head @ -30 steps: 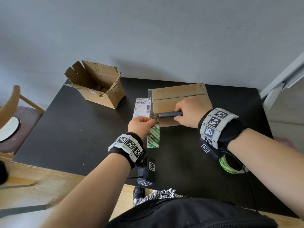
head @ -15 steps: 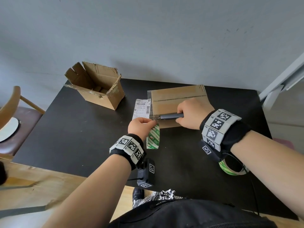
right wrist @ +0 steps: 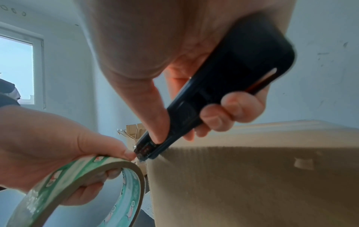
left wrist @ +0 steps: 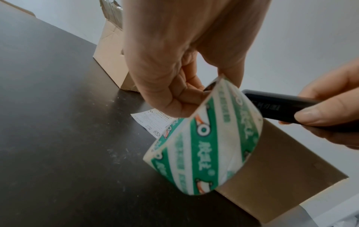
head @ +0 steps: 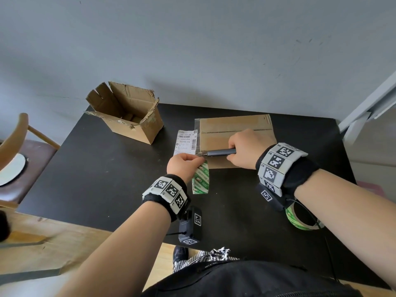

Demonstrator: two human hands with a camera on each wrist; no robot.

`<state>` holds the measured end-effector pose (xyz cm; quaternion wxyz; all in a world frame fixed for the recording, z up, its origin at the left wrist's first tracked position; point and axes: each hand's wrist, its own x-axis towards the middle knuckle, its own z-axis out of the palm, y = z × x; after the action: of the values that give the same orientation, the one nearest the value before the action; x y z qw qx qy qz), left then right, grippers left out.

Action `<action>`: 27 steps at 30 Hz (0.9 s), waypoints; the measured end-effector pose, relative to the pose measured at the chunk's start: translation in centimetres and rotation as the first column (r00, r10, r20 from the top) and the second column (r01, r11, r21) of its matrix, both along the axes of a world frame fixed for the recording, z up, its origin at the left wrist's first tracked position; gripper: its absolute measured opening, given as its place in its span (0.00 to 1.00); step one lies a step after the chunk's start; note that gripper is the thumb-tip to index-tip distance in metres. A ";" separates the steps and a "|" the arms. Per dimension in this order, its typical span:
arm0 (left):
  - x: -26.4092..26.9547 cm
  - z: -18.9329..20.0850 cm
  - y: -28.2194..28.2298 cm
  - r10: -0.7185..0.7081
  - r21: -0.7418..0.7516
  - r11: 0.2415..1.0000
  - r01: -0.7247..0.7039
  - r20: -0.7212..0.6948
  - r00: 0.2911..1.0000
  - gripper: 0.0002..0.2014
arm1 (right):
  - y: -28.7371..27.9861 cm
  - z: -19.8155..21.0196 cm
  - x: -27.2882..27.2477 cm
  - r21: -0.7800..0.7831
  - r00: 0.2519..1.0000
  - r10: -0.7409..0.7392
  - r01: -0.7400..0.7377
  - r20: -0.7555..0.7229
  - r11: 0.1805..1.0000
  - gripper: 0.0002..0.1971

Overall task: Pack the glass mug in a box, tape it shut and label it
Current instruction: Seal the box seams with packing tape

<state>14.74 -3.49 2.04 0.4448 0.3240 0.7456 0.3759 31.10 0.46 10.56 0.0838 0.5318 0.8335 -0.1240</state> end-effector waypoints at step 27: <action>-1.6 -1.1 -2.2 -0.116 -0.010 0.993 0.117 0.050 0.992 0.08 | -2.0 -5.3 2.1 -0.162 0.988 -0.139 0.127 -0.064 0.978 0.13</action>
<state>13.11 -5.64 0.95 0.4863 0.3548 0.7165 0.3526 33.21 -1.53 5.22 0.0858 0.5732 0.7861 -0.2149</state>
